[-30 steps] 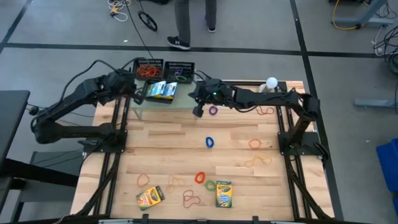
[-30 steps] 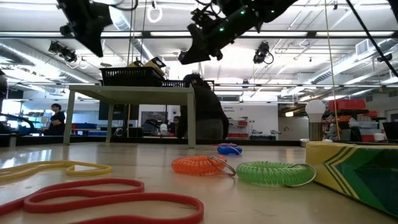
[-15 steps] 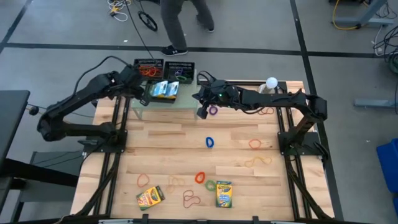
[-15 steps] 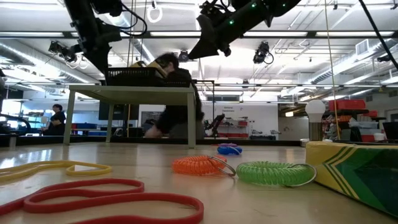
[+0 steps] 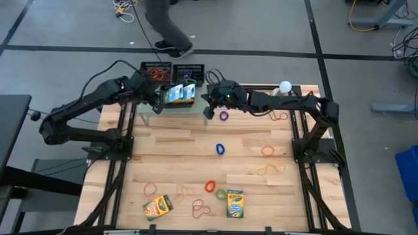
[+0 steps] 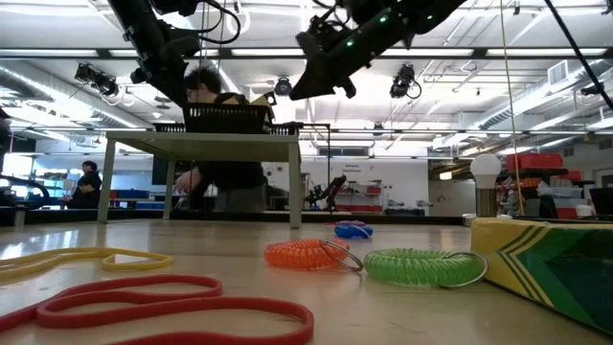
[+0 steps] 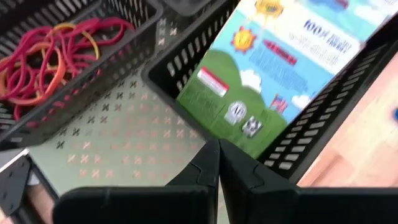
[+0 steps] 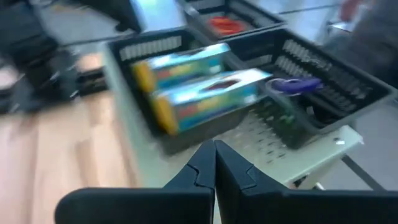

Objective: Pick & Place Office Desk Supplies
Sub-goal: Adjust the bottom black bin on the shelf

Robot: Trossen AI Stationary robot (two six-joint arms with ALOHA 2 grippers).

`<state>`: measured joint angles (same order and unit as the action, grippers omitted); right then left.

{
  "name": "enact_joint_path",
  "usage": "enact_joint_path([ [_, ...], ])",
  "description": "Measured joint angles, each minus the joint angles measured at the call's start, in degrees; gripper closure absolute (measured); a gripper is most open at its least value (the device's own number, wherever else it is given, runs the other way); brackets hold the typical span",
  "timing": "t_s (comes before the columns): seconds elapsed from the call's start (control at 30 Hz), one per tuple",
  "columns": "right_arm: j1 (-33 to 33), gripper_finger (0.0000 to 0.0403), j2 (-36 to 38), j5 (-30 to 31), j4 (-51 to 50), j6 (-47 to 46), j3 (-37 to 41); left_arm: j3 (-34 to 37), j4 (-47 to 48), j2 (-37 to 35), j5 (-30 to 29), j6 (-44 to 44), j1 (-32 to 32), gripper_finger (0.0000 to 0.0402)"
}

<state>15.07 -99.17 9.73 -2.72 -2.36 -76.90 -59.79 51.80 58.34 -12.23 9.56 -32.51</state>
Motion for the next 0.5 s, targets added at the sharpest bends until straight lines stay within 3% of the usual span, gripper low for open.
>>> enact_joint_path([
  [0.17,2.25,0.0401,-4.28,3.51,-4.89,-1.79,-6.10,0.00,-1.92,1.09,0.51,-0.77,-0.02,0.0391],
  [0.5,3.17,0.0401,-11.00,-3.64,-7.89,-1.46,-13.05,0.00,-3.25,2.36,0.77,-1.70,-0.02,0.0391],
])
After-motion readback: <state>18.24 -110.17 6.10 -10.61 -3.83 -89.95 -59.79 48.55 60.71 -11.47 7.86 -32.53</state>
